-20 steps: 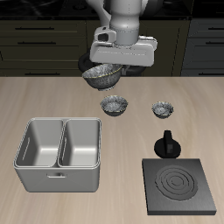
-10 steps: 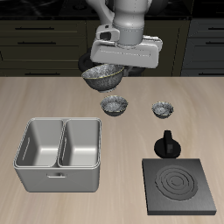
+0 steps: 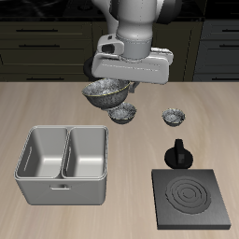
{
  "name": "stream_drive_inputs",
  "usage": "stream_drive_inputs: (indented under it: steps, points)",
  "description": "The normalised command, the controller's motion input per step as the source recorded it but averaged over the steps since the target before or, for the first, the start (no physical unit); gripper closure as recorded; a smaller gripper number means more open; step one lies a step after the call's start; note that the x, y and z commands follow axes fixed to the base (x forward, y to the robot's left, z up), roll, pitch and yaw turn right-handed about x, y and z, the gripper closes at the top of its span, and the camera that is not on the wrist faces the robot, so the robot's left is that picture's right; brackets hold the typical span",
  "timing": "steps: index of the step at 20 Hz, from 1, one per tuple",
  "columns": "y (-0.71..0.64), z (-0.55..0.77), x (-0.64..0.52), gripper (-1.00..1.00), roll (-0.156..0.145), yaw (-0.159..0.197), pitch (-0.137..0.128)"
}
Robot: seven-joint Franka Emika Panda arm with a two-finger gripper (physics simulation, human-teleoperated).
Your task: Place the largest bowl in the left side of the drainer and the medium bowl in the right side
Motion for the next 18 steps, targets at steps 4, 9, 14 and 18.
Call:
stream_drive_inputs:
  steps: [4,9,14,18]
  points:
    - [-0.13,-0.09,0.4,1.0,-0.012,-0.001,0.003]
    - [-0.16,-0.13,0.3,1.0,-0.038,-0.026,0.014]
    - [-0.08,-0.1,0.2,1.0,-0.024,-0.007,0.004]
    - [-0.04,-0.2,0.17,1.0,-0.002,-0.002,0.023]
